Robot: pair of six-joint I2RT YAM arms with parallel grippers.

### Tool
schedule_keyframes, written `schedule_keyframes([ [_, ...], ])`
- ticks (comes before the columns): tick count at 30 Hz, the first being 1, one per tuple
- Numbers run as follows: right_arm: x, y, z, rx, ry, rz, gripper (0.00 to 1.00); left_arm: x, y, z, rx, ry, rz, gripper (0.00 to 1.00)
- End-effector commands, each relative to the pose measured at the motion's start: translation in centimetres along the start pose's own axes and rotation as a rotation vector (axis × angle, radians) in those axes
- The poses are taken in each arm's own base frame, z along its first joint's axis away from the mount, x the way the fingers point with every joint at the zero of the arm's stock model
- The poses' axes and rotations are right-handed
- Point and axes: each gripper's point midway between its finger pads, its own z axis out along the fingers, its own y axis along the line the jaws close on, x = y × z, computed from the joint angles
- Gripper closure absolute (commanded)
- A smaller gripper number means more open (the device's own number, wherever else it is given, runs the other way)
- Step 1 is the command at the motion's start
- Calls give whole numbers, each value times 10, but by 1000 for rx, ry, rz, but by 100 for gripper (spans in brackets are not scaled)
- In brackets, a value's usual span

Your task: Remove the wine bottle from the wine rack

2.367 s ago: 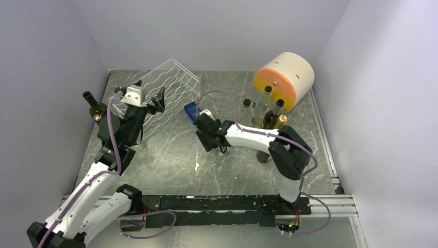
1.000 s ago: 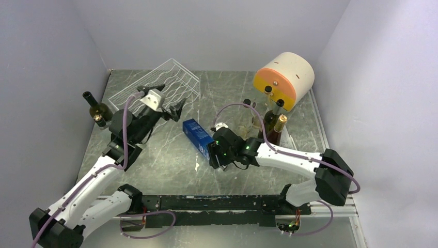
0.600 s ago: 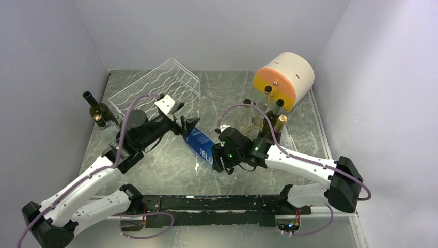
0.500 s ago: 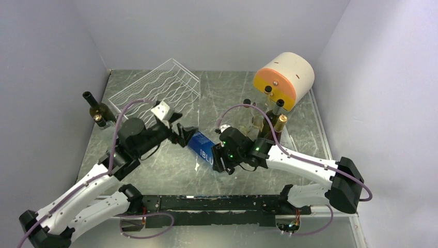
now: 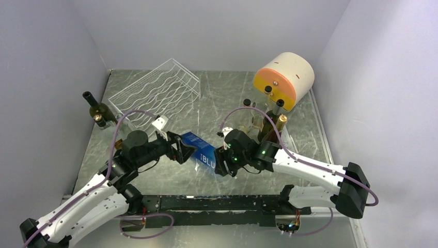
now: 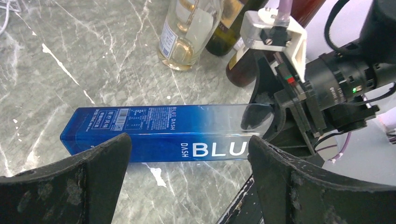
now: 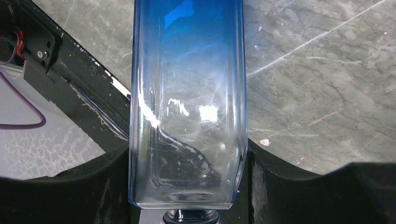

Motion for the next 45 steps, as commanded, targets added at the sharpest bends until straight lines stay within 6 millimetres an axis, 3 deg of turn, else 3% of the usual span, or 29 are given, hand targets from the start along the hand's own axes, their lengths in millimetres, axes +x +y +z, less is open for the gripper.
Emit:
schedule_keyframes([
  [1, -33, 22, -15, -90, -131, -45, 97, -3, -8, 3, 42, -4, 70, 0],
  [15, -34, 23, -29, -80, -130, -11, 100, 16, -25, 27, 199, 165, 446, 0],
  [23, -37, 26, -34, -80, -125, 15, 100, 44, -72, 23, 479, 174, 732, 0],
  [28, -42, 28, -38, -77, -123, 4, 100, 62, -87, 23, 544, 182, 872, 0],
  [33, -47, 33, -40, -101, -139, 7, 100, 77, -87, 37, 439, 181, 1032, 0],
  [36, -47, 36, -40, -115, -142, 9, 100, 85, -76, 46, 328, 164, 1113, 0],
  [45, -49, 44, -44, -159, -146, 4, 100, 91, -60, 75, 164, 81, 1135, 0],
])
